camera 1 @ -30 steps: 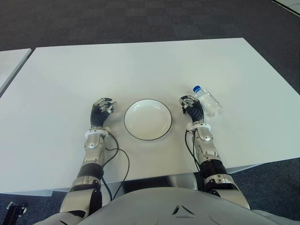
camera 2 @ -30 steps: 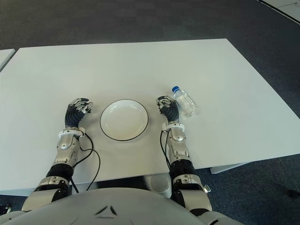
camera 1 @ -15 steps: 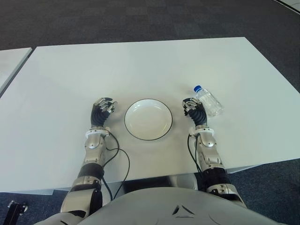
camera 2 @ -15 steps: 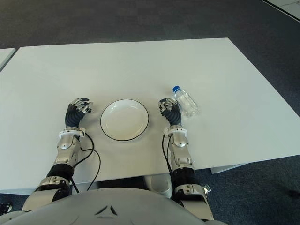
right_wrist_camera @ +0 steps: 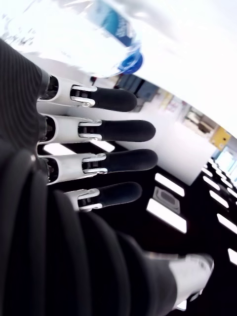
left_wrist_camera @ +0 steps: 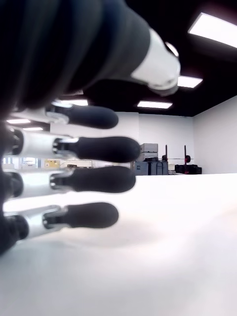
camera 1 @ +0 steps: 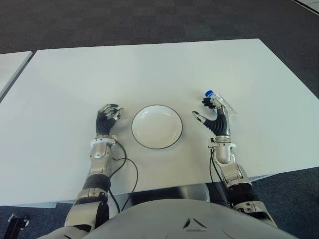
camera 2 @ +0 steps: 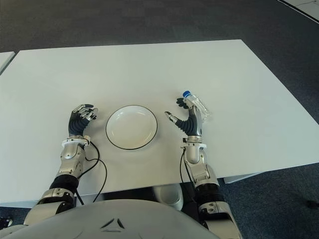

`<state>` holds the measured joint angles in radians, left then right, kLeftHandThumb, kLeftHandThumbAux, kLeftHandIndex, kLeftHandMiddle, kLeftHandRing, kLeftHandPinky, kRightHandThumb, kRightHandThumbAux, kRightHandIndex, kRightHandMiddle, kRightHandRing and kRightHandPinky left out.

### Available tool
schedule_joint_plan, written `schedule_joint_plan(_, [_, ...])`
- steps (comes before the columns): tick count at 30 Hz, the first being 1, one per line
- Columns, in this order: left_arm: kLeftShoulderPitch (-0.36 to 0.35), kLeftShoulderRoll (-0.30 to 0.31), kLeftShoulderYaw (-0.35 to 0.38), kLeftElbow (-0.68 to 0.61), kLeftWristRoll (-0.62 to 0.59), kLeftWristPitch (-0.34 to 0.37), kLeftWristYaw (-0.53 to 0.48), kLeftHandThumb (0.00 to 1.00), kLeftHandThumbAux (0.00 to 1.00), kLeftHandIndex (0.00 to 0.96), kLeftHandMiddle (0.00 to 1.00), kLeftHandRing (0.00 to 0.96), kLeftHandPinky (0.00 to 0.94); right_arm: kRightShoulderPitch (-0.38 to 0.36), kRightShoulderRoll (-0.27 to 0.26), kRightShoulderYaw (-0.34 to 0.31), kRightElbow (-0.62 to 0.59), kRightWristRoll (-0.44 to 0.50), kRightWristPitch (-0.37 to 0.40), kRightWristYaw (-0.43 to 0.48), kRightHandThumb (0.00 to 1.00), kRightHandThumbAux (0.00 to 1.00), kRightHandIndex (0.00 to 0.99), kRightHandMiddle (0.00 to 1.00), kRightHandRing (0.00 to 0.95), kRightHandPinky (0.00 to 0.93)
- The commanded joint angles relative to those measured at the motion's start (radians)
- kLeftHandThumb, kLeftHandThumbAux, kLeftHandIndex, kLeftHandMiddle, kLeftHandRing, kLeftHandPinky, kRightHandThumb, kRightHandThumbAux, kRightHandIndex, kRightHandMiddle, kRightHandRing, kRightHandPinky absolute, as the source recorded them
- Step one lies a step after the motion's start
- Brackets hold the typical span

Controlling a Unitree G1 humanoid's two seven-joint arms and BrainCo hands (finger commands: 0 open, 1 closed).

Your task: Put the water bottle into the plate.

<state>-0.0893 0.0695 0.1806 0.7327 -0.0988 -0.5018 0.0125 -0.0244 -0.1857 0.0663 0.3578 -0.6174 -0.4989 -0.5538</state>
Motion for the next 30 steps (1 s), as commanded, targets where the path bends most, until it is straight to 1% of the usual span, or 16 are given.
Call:
schedule_joint_plan(1, [0.104,-0.041,-0.005,0.057,0.001,0.149,0.028,0.708,0.713,0.434,0.612,0.599,0.580,-0.035,-0.032,0.020,0.040,-0.107,0.028,-0.142,0.483,0.509,0.034,0.028,0.025,0.037])
schedule_joint_plan(4, [0.108,-0.045,-0.007,0.043,0.001,0.155,0.032,0.708,0.712,0.434,0.606,0.589,0.563,-0.045,-0.046,0.025,0.045,-0.158,0.065,-0.215,0.500,0.443,0.011,0.009,0.008,0.012])
schedule_joint_plan(6, [0.111,-0.047,-0.008,0.035,0.003,0.156,0.034,0.708,0.712,0.434,0.599,0.583,0.556,-0.049,-0.055,0.027,0.038,-0.193,0.104,-0.259,0.517,0.405,0.005,0.004,0.004,0.006])
schedule_joint_plan(8, [0.114,-0.048,-0.009,0.030,0.006,0.159,0.037,0.708,0.712,0.434,0.596,0.580,0.553,-0.050,-0.059,0.031,0.030,-0.213,0.137,-0.283,0.530,0.377,0.002,0.002,0.002,0.003])
schedule_joint_plan(9, [0.116,-0.048,-0.010,0.024,0.008,0.163,0.040,0.708,0.712,0.434,0.595,0.580,0.555,-0.048,-0.058,0.031,0.018,-0.224,0.166,-0.290,0.536,0.363,0.001,0.001,0.001,0.001])
schedule_joint_plan(12, [0.123,-0.050,-0.014,0.012,0.014,0.172,0.047,0.708,0.712,0.434,0.601,0.589,0.568,-0.040,-0.045,0.024,-0.029,-0.246,0.263,-0.291,0.557,0.326,0.000,0.000,0.000,0.000])
schedule_joint_plan(14, [0.126,-0.051,-0.016,0.005,0.015,0.176,0.050,0.708,0.712,0.434,0.603,0.592,0.571,-0.038,-0.042,0.027,-0.042,-0.246,0.291,-0.289,0.568,0.315,0.000,0.000,0.000,0.000])
schedule_joint_plan(18, [0.128,-0.054,-0.018,-0.004,0.018,0.185,0.059,0.708,0.712,0.434,0.604,0.593,0.570,-0.029,-0.021,0.027,-0.089,-0.246,0.391,-0.264,0.587,0.299,0.000,0.000,0.000,0.000])
schedule_joint_plan(21, [0.129,-0.054,-0.021,-0.004,0.023,0.182,0.062,0.708,0.712,0.433,0.604,0.593,0.570,-0.033,0.004,0.032,-0.113,-0.262,0.476,-0.263,0.596,0.286,0.000,0.000,0.000,0.000])
schedule_joint_plan(23, [0.130,-0.055,-0.022,-0.006,0.026,0.182,0.065,0.708,0.713,0.433,0.605,0.594,0.571,-0.042,0.011,0.042,-0.109,-0.268,0.509,-0.266,0.595,0.277,0.000,0.000,0.000,0.000])
schedule_joint_plan(25, [0.131,-0.058,-0.022,-0.009,0.027,0.181,0.069,0.707,0.713,0.433,0.607,0.595,0.573,-0.063,0.018,0.052,-0.080,-0.271,0.539,-0.275,0.592,0.269,0.000,0.000,0.000,0.000])
schedule_joint_plan(28, [0.133,-0.060,-0.022,-0.011,0.030,0.179,0.072,0.707,0.713,0.433,0.609,0.596,0.574,-0.092,0.019,0.061,-0.028,-0.264,0.559,-0.288,0.589,0.266,0.000,0.000,0.000,0.000])
schedule_joint_plan(30, [0.133,-0.059,-0.025,-0.010,0.035,0.174,0.072,0.707,0.713,0.433,0.610,0.597,0.576,-0.099,0.015,0.069,-0.016,-0.261,0.578,-0.274,0.588,0.267,0.000,0.000,0.000,0.000])
